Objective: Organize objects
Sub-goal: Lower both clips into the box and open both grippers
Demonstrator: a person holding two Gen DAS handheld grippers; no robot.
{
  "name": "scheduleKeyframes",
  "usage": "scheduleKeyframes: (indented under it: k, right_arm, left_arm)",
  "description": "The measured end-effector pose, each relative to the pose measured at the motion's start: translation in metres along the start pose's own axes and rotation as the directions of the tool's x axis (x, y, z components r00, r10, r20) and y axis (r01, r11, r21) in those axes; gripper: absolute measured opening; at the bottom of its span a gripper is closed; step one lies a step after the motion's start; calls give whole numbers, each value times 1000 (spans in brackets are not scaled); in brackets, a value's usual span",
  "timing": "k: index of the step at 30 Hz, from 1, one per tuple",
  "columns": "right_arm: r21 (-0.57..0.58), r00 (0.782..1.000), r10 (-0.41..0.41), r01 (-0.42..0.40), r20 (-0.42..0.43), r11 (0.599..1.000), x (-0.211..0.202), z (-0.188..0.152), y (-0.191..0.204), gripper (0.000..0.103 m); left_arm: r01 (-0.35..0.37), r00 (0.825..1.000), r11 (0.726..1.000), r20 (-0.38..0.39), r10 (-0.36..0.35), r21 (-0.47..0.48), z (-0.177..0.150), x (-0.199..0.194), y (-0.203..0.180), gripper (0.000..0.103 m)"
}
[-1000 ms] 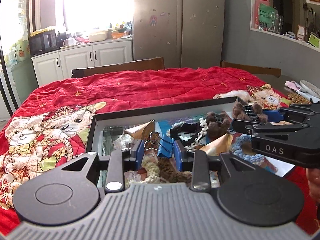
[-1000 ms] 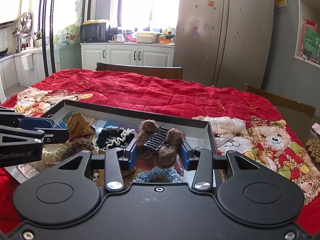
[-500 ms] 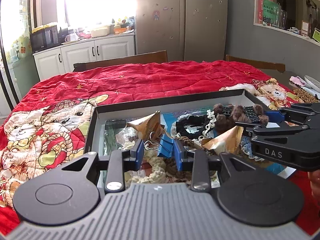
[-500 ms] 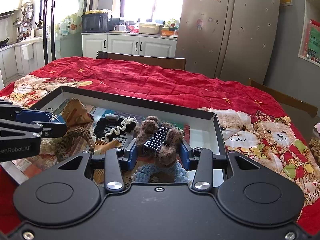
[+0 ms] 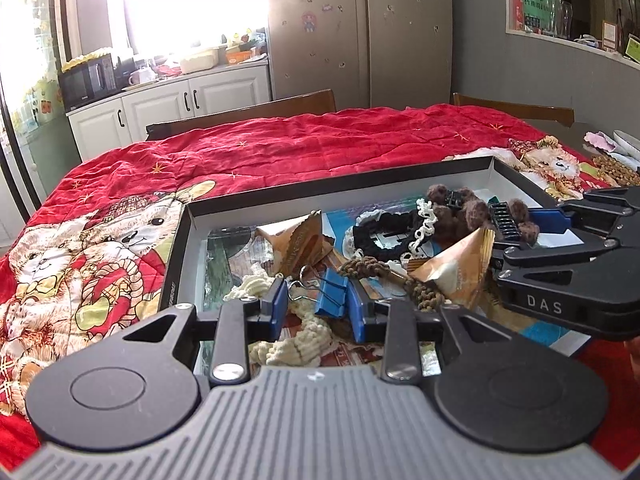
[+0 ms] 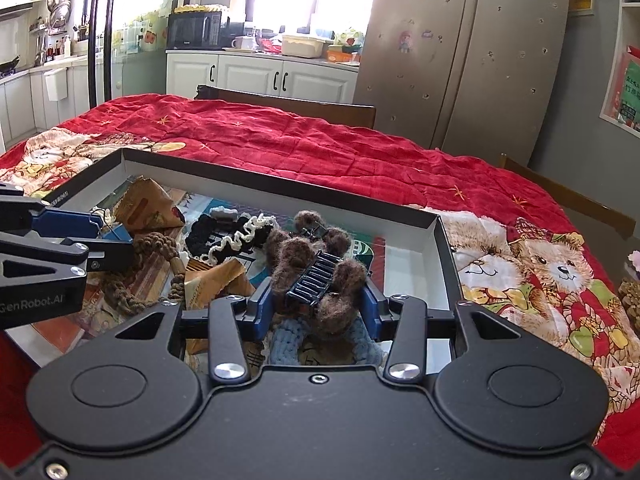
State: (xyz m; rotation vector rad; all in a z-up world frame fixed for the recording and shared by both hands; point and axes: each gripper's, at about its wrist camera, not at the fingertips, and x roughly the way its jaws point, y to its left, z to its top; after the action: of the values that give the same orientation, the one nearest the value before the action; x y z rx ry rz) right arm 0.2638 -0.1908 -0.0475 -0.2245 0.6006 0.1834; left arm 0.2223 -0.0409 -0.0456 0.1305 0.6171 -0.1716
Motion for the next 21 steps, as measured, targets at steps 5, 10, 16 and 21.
scheduleKeyframes:
  k: [5, 10, 16, 21]
  right_arm:
    - [-6, 1000, 0, 0, -6, 1000, 2, -1, 0, 43]
    - [-16, 1000, -2, 1, -5, 1000, 3, -3, 2, 44]
    - [-15, 1000, 0, 0, -6, 1000, 3, -3, 2, 46]
    - [-1, 1000, 14, -14, -2, 1000, 3, -3, 0, 48]
  left_arm:
    - [-3, 1000, 1000, -2, 3, 12, -1, 1, -2, 38]
    - [-3, 1000, 1000, -7, 3, 17, -2, 2, -3, 40]
    - [-2, 1000, 1000, -8, 3, 26, -3, 2, -4, 40]
    - [3, 1000, 1000, -9, -3, 27, -2, 1, -5, 56]
